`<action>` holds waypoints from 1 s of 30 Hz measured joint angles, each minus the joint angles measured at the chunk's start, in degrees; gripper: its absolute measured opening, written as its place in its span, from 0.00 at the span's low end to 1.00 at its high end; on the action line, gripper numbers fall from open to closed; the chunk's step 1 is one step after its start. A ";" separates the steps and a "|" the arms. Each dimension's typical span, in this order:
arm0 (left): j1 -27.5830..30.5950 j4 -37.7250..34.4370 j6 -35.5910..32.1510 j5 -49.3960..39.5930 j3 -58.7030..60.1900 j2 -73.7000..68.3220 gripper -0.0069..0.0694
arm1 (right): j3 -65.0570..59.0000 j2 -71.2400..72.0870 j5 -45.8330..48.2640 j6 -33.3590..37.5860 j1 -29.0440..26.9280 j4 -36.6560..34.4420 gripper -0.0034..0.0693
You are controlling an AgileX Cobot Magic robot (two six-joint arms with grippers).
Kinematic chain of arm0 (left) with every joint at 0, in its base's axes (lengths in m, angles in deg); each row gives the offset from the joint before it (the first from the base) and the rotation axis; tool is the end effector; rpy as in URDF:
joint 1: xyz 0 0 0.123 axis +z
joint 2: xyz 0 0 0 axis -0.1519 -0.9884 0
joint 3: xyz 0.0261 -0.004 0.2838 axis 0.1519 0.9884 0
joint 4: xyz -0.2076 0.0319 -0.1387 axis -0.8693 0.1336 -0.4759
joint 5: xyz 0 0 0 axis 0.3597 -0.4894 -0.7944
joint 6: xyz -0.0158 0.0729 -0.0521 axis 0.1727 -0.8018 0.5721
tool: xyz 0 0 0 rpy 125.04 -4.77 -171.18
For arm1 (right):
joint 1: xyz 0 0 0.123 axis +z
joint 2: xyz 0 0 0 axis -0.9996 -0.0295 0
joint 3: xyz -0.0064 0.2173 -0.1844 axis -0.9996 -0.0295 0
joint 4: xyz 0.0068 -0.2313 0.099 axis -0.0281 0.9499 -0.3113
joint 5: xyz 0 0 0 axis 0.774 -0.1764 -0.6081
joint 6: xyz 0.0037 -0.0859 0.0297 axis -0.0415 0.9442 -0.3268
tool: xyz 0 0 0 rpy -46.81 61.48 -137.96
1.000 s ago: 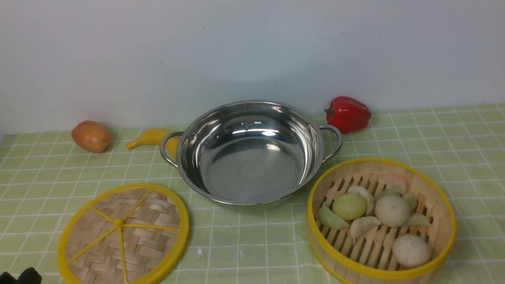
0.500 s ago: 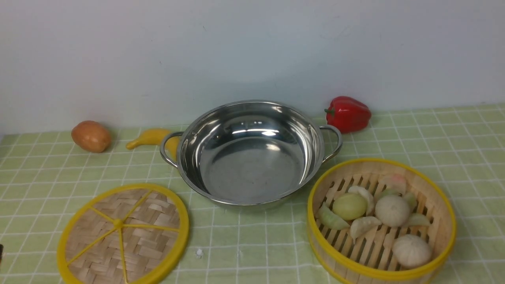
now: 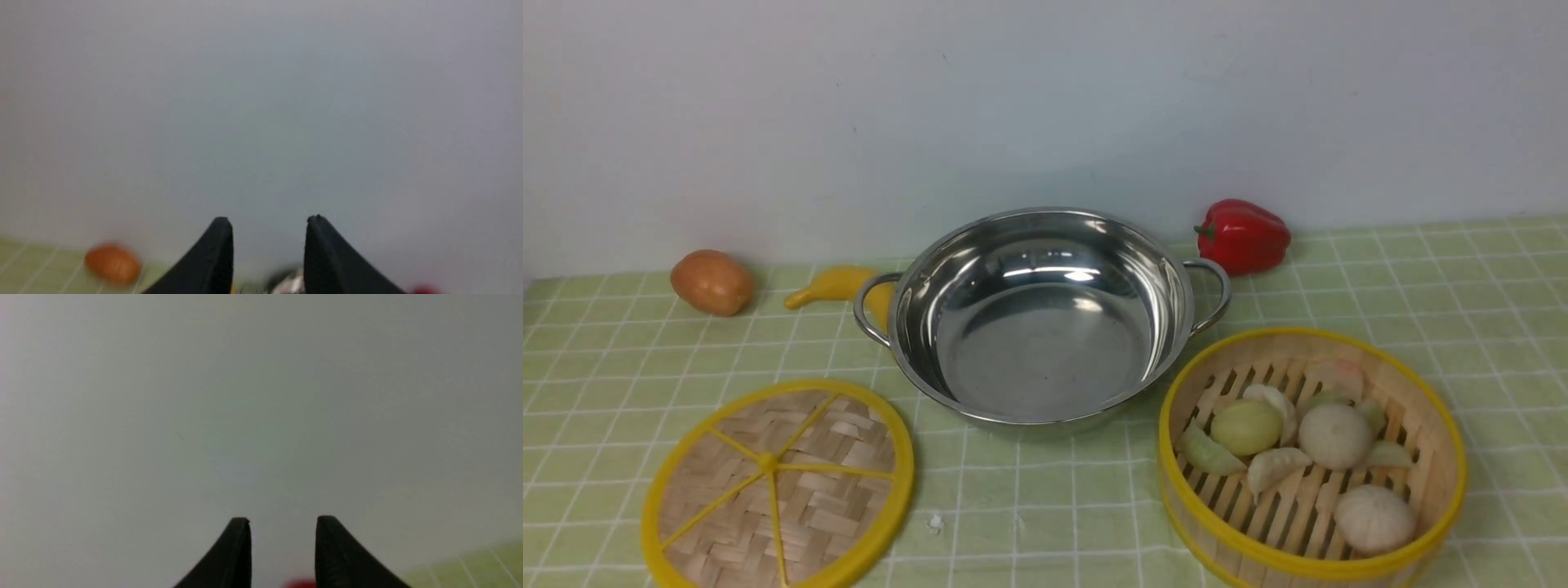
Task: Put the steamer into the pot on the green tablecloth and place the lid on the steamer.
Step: 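Reach for and grasp the rim of the bamboo steamer holding the buns with the right gripper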
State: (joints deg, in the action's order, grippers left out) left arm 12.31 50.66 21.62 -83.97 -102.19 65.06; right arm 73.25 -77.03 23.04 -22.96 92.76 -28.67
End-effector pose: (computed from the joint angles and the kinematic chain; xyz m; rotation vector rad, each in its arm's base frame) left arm 0.0789 -0.0047 0.3403 -0.1889 1.7326 -0.2250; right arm 0.0992 0.0011 0.3657 0.4461 1.6512 0.4022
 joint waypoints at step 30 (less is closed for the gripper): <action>0.00 4.07 -8.50 -21.89 -4.96 -39.67 0.41 | 22.35 -64.80 28.17 38.77 0.00 -18.27 0.38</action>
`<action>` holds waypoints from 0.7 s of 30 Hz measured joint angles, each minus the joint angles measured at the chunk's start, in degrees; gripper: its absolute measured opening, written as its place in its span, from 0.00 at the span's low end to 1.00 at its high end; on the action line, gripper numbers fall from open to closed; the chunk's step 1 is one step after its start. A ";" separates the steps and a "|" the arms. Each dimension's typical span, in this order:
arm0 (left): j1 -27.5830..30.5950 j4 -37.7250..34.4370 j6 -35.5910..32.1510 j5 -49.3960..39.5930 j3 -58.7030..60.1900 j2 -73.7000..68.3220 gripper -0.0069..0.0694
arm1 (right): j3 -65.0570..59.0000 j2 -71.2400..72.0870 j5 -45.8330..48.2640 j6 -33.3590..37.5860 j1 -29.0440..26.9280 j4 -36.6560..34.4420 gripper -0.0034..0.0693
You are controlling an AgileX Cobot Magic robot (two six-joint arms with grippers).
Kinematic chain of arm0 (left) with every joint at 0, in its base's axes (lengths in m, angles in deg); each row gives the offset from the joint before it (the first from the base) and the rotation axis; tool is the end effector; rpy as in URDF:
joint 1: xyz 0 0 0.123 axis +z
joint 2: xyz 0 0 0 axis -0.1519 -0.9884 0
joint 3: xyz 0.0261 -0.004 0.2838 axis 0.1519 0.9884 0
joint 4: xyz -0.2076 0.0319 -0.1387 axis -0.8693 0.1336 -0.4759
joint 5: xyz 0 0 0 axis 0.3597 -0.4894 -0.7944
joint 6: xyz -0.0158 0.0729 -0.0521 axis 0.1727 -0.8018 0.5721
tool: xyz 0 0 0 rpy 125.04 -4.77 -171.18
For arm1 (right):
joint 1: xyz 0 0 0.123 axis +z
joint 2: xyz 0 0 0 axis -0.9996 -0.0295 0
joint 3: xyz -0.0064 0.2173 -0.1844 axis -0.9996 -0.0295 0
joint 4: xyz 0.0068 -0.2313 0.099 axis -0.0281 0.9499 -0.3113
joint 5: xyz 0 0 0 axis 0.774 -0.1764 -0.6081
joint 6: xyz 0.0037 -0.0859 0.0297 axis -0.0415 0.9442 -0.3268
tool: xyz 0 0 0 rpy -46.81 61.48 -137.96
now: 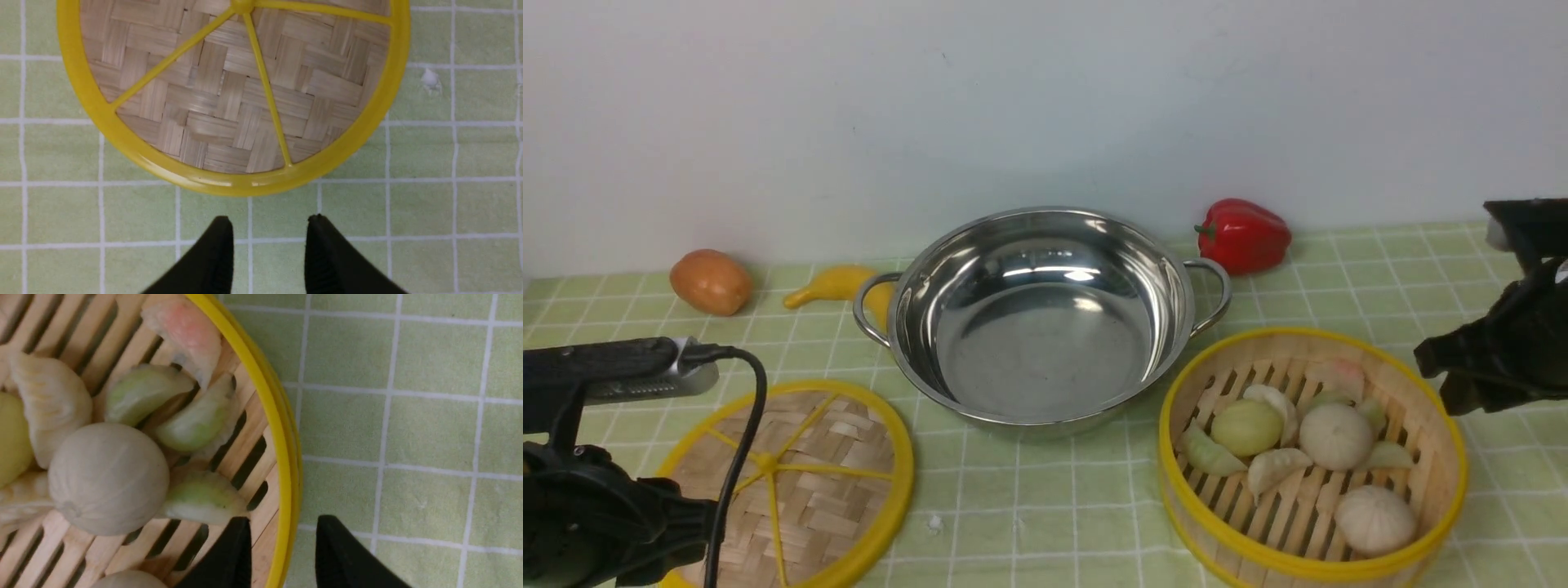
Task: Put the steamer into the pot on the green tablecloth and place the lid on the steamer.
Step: 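Reach for and grasp the rim of the bamboo steamer holding the buns with the right gripper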
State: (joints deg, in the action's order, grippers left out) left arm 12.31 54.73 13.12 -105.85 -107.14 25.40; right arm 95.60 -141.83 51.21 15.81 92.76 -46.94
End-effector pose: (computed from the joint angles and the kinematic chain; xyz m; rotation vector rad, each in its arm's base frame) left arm 0.1827 -0.0002 0.2469 -0.0383 2.7225 -0.1535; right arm 0.3059 0.0325 0.2152 0.0565 2.9353 0.1716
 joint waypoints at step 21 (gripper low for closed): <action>0.00 -0.05 -0.03 1.43 -0.07 -0.04 0.41 | 0.26 -10.09 -2.79 0.88 0.12 1.44 0.12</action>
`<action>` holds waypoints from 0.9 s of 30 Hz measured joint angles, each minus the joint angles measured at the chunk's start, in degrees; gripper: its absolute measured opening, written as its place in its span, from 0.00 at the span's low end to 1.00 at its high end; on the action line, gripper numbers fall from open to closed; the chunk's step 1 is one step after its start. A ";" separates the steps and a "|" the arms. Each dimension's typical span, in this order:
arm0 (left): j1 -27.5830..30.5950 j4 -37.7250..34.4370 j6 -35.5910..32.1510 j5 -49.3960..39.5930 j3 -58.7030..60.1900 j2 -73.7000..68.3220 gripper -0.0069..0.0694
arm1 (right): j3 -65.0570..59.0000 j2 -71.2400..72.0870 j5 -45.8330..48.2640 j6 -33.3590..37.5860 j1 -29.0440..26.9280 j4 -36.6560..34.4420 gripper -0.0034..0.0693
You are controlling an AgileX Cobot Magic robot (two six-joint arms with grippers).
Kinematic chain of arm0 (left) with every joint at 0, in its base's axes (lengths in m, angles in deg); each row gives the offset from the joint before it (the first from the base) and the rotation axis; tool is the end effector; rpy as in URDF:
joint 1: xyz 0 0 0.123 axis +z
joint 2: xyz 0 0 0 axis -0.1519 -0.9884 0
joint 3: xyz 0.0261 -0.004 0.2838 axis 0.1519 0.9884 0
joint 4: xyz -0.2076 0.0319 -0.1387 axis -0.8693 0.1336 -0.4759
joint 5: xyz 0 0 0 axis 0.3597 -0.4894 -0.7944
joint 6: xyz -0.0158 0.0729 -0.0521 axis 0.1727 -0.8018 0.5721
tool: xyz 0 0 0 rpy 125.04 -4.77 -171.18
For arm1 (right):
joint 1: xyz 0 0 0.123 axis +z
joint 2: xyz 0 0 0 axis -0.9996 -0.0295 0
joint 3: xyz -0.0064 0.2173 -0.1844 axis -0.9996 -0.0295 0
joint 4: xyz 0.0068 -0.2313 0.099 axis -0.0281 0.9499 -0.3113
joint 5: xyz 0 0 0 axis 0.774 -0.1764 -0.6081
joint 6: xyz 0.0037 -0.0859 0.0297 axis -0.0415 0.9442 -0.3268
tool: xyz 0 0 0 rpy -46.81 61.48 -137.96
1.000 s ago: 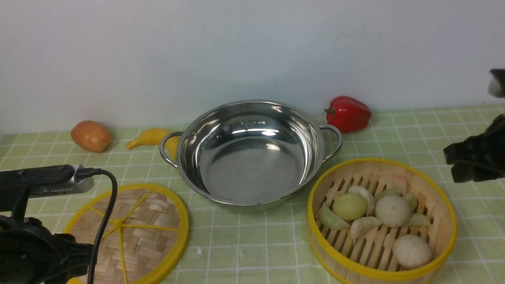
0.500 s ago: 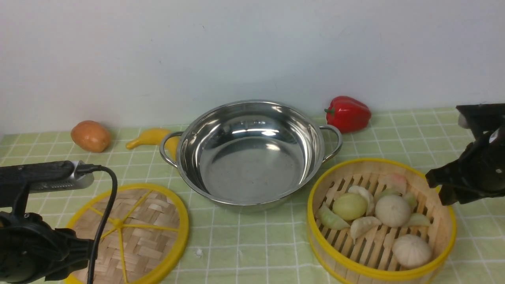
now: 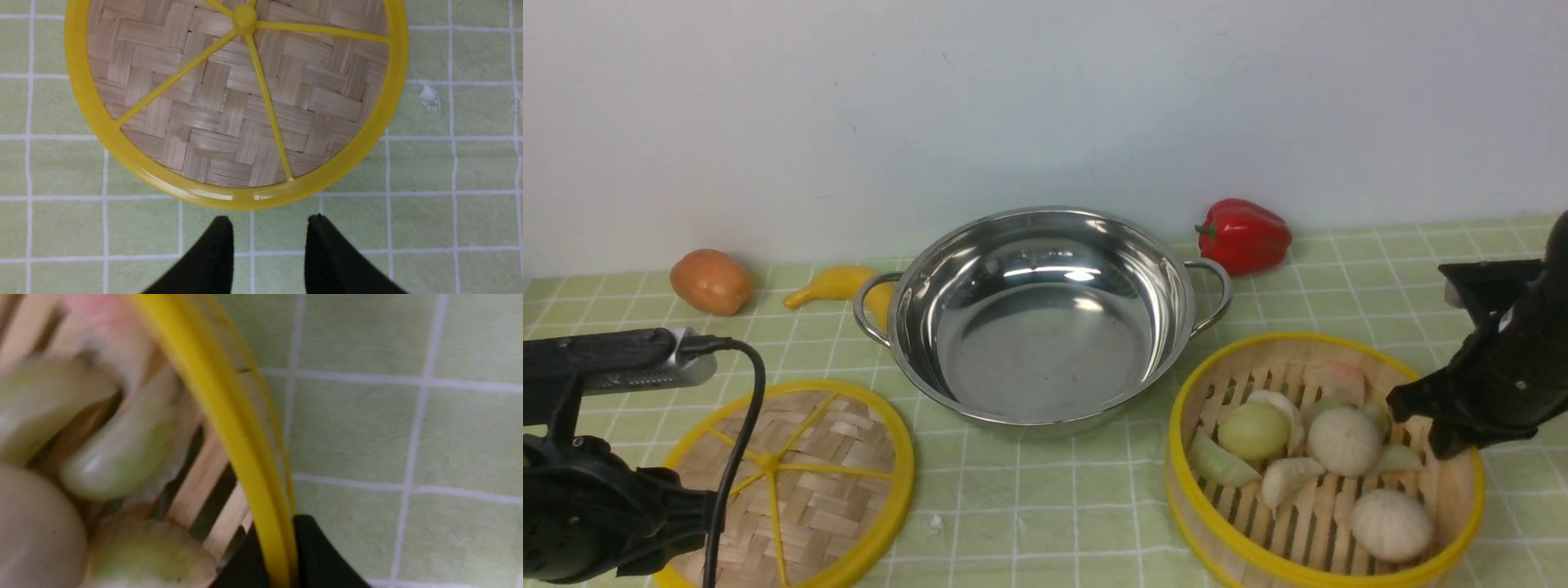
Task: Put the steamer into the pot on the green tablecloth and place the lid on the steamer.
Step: 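Reach for and grasp the rim of the bamboo steamer holding the buns with the right gripper, then place the bamboo steamer basket of food into the steel pot with the right gripper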
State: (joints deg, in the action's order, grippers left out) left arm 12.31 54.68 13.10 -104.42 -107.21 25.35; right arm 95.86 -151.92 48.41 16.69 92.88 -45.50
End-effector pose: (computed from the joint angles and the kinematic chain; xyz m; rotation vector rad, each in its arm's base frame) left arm 0.1850 0.0002 0.2480 -0.0410 2.6975 -0.1488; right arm 0.3227 0.0324 0.1609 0.0235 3.0581 0.1235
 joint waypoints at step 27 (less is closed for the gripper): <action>0.00 0.01 0.00 0.00 0.00 0.00 0.41 | 45.09 -3.09 23.98 -4.48 11.64 -3.55 0.12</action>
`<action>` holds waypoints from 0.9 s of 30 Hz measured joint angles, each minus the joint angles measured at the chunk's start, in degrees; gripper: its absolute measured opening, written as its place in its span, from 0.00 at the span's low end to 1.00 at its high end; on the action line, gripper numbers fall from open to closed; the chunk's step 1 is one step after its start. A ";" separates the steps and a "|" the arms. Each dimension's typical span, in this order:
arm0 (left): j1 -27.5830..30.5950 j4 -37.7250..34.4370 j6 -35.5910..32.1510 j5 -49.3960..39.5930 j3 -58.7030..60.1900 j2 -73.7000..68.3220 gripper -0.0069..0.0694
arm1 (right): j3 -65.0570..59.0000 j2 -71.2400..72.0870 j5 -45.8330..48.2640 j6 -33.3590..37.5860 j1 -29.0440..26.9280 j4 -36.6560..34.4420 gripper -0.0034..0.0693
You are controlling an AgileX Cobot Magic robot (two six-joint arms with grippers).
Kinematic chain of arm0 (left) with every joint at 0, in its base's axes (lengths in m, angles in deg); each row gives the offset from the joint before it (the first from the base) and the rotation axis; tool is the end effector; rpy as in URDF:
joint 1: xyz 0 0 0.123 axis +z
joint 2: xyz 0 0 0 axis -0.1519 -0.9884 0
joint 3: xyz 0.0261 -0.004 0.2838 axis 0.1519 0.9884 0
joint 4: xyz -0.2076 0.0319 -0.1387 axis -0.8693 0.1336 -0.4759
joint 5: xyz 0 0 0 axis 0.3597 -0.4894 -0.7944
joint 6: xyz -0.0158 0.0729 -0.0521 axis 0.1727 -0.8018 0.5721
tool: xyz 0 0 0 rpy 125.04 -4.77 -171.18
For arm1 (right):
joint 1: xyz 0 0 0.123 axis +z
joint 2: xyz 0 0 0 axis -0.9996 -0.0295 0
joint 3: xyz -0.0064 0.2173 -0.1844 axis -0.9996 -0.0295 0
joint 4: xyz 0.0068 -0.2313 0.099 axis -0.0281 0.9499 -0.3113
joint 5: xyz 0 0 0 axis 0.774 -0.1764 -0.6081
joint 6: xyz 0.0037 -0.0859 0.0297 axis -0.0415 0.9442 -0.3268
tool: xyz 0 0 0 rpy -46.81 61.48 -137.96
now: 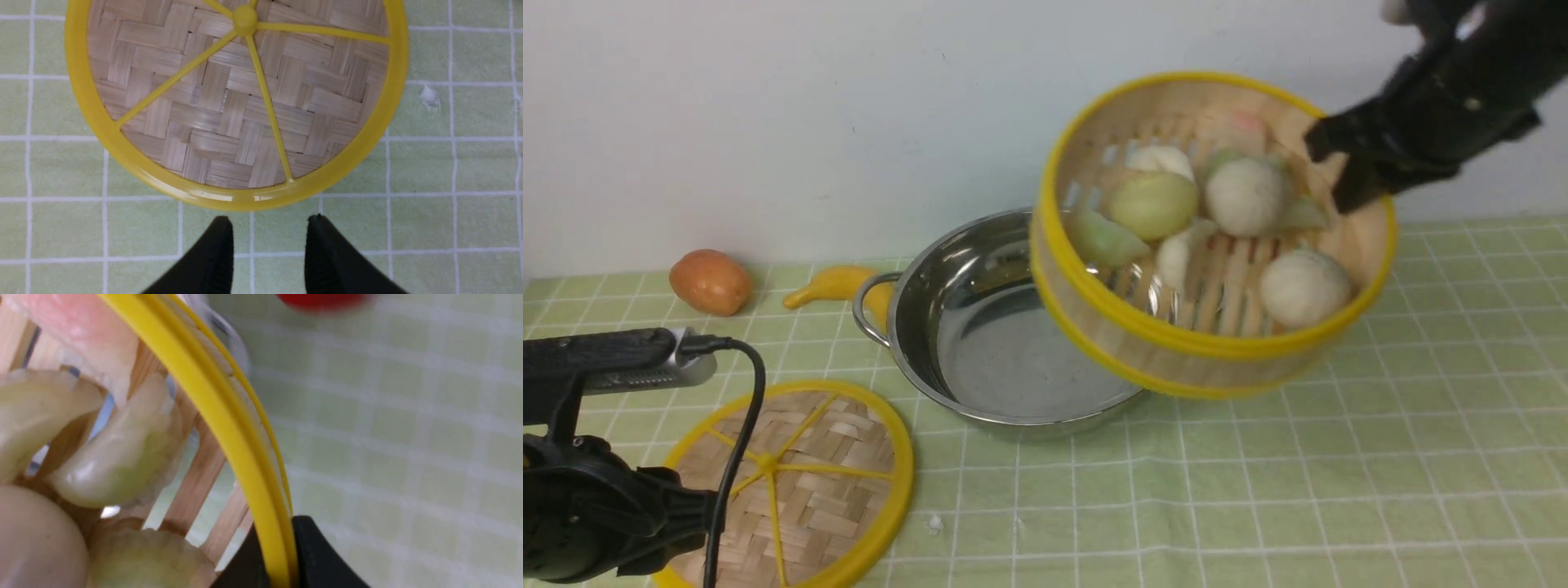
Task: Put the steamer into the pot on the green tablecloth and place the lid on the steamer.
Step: 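Place the bamboo steamer basket of food into the steel pot with the right gripper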
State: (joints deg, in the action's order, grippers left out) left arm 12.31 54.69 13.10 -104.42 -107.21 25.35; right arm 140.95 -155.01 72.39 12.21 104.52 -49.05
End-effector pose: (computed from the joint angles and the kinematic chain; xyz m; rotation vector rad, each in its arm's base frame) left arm 0.1850 0.0002 0.2480 -0.0409 2.6976 -0.1486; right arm 0.3830 0.1257 0.3391 -0.2113 2.7547 0.3312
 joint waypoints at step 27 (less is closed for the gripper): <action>0.00 0.00 -0.07 0.19 0.00 0.00 0.41 | 34.17 -39.48 0.74 -4.64 6.89 1.23 0.12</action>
State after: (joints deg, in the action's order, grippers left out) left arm 12.31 54.69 13.03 -104.23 -107.21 25.35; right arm 175.12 -194.49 73.13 7.57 111.41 -47.82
